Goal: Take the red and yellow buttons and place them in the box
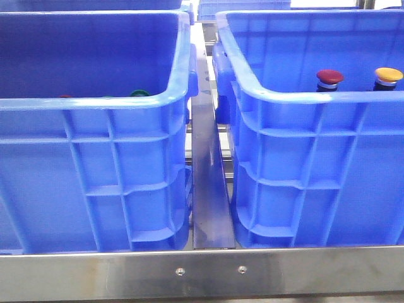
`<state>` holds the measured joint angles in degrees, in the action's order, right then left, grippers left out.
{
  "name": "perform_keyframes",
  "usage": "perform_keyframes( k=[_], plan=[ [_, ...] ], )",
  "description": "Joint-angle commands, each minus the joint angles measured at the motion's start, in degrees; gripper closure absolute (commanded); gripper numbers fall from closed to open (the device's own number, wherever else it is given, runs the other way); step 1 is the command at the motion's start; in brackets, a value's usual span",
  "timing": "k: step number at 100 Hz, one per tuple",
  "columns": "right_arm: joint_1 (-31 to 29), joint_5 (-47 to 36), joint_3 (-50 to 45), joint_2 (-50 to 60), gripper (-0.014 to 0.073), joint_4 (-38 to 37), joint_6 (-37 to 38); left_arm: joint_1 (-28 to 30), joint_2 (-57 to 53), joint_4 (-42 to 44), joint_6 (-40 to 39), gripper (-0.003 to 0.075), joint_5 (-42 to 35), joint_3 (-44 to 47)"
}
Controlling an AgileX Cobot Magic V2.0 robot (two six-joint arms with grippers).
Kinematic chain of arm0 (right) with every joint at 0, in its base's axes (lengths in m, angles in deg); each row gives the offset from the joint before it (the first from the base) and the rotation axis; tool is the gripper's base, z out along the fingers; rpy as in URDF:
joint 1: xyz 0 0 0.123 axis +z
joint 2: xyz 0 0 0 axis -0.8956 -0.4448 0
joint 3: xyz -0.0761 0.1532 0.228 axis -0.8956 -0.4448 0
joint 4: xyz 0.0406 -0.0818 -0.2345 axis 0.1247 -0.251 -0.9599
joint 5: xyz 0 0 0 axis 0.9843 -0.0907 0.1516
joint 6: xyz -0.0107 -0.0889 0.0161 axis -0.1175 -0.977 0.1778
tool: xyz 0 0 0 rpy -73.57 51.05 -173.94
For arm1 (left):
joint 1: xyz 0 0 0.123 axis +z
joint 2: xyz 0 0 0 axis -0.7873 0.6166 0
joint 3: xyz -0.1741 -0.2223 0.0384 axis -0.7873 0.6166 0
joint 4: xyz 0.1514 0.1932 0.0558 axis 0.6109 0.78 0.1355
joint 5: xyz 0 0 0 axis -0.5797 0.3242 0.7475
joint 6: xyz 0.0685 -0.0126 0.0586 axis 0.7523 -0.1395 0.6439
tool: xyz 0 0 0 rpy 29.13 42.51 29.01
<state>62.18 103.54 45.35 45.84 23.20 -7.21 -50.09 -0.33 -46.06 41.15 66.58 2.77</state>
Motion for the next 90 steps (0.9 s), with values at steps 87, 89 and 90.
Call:
perform_keyframes(
  k=[87,89,90],
  plan=[
    [-0.36,-2.83,1.51,-0.76,0.0662,0.74,-0.39,0.00,-1.65,-0.52,-0.07,0.0741,-4.85,1.13],
    [-0.36,-2.83,1.51,-0.76,0.0662,0.74,-0.39,0.00,-1.65,-0.52,-0.07,0.0741,-4.85,1.13],
    [-0.36,-2.91,1.51,-0.76,0.0662,0.74,-0.39,0.00,-1.65,-0.52,-0.07,0.0741,-4.85,1.13]
  ],
)
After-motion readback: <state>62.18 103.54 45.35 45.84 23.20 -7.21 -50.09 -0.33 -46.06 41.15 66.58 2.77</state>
